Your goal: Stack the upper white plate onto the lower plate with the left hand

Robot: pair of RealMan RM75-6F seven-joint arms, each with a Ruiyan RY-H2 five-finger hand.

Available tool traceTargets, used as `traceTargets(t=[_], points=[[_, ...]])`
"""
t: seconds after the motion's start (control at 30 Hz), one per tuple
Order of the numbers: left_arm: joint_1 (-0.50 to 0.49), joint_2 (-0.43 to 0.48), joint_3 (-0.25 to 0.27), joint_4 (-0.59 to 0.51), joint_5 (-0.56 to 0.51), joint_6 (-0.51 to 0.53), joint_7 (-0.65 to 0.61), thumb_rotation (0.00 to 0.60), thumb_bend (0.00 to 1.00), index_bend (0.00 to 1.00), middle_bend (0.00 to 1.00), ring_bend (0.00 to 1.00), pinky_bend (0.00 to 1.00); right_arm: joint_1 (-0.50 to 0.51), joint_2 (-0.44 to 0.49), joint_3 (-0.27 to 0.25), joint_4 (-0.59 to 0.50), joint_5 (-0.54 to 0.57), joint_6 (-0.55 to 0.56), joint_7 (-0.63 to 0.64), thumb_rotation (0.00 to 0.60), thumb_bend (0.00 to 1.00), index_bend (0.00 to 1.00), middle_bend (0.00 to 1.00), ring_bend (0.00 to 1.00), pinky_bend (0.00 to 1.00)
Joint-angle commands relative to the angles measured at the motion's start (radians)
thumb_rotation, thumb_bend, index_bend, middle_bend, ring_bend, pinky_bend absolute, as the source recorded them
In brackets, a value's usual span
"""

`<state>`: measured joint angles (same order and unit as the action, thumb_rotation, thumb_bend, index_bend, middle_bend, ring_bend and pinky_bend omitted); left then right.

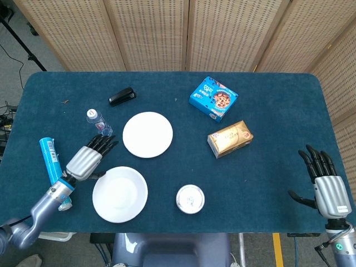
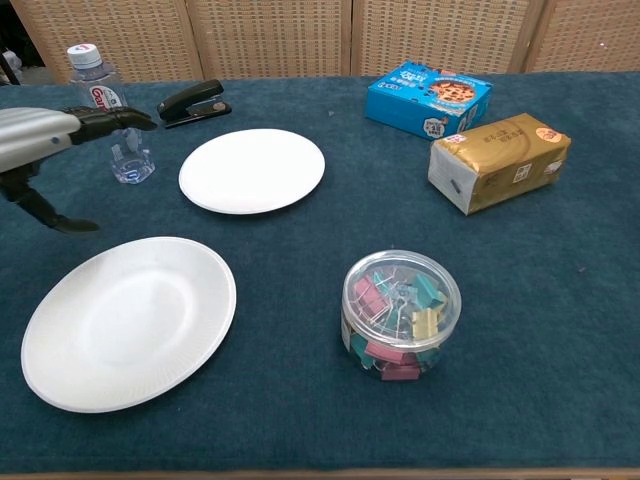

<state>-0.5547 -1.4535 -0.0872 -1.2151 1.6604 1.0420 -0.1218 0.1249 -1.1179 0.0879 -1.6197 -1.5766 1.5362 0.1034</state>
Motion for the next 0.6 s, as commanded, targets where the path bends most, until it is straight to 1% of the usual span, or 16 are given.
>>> traceTargets(t=[0.03,0.13,0.27,0.4,0.53,0.6], points=[[-0.078,-0.116,-0.034,0.116,-0.036,-0.061,-0.02,0.6,0.19,0.03,0.0,0.0,0.0,0.006,-0.004,0.007,0.006,0.018,-0.014,-0.001,0.6,0.0,0.0,0.0,0.0,0.0],[-0.122,-0.179,-0.055,0.196,-0.058,-0.085,-0.042,0.6,0.19,0.03,0.0,0.0,0.0,0.01,-0.007,0.011,0.014,0.037,-0.03,-0.003,0.6,0.0,0.0,0.0,0.0,0.0],[-0.178,-0.244,-0.071,0.278,-0.087,-0.133,-0.034,0.6,0.19,0.03,0.0,0.0,0.0,0.017,-0.012,0.016,0.029,0.06,-0.053,0.002,0.6,0.0,0.0,0.0,0.0,0.0],[-0.213,-0.288,-0.077,0.325,-0.112,-0.159,-0.026,0.6,0.19,0.03,0.0,0.0,0.0,0.019,-0.012,0.019,0.033,0.068,-0.059,0.009,0.6,0.0,0.0,0.0,0.0,0.0],[-0.244,-0.321,-0.07,0.356,-0.127,-0.194,0.003,0.6,0.19,0.03,0.0,0.0,0.0,0.019,-0.01,0.022,0.032,0.073,-0.061,0.015,0.6,0.0,0.0,0.0,0.0,0.0],[-0.252,-0.334,-0.069,0.364,-0.133,-0.194,0.015,0.6,0.19,0.03,0.0,0.0,0.0,0.019,-0.008,0.023,0.033,0.077,-0.062,0.019,0.6,0.0,0.0,0.0,0.0,0.0]])
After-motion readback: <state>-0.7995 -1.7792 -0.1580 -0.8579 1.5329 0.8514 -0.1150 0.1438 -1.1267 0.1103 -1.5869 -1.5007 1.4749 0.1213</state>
